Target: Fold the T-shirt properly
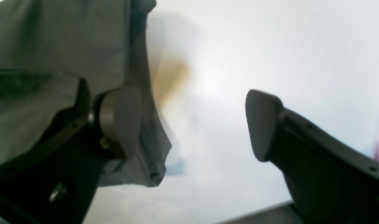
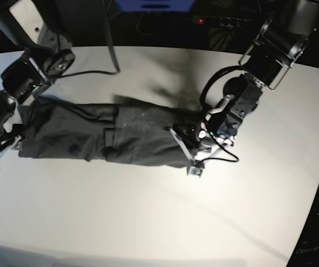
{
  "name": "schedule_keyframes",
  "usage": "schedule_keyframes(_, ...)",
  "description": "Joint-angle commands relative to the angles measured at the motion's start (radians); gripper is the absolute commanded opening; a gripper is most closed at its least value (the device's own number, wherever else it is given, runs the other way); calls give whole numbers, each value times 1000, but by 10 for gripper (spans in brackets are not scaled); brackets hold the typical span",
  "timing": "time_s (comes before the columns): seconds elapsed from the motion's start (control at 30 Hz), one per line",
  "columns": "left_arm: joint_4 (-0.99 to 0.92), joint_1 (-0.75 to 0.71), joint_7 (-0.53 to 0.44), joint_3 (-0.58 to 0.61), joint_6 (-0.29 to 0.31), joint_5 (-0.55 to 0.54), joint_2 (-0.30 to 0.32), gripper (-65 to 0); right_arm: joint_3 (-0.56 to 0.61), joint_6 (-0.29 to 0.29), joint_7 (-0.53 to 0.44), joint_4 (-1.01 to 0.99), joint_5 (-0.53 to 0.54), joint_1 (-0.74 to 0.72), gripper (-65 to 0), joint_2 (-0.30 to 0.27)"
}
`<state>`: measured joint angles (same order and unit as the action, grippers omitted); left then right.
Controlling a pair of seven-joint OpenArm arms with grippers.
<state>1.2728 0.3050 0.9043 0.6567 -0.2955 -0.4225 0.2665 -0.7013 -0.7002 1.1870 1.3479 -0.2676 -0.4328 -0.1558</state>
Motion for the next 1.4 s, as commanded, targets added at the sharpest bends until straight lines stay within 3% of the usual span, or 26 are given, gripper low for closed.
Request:
schedule_keyframes(0.0,-45,-54,213,12,-49,26,41,-616,4,2,17,5,75,-27,-123,-54)
schedule_keyframes(0.23,-45,-54,213,12,-51,26,41,-616,105,2,146,-152,548,-24,-123,-239)
schedule_keyframes(0.4,-45,-54,213,12,-51,26,40,-616,131,2,209,-169,870,38,-123,-275)
schedule_keyframes(0.47,-45,-54,213,12,-51,26,41,-616,131,2,209,-167,934,55,-125,-281)
schedule_keyframes(0.63,-45,-54,213,12,-52,26,43,-616,131,2,209,-169,940,87,-125,-288)
schedule_keyframes(1.0,-45,-66,213,10,-54,26,43,-616,180,2,115,-170,940,160,-125,-308)
schedule_keyframes(1.2,-43,-94,213,-51,-52,32,43,-616,183,2,72,-170,940,213,-125,-308)
schedule_keyframes(1.37,-41,-108,213,-58,-52,34,43,-616,257,2,24,-170,942,228,-125,-301)
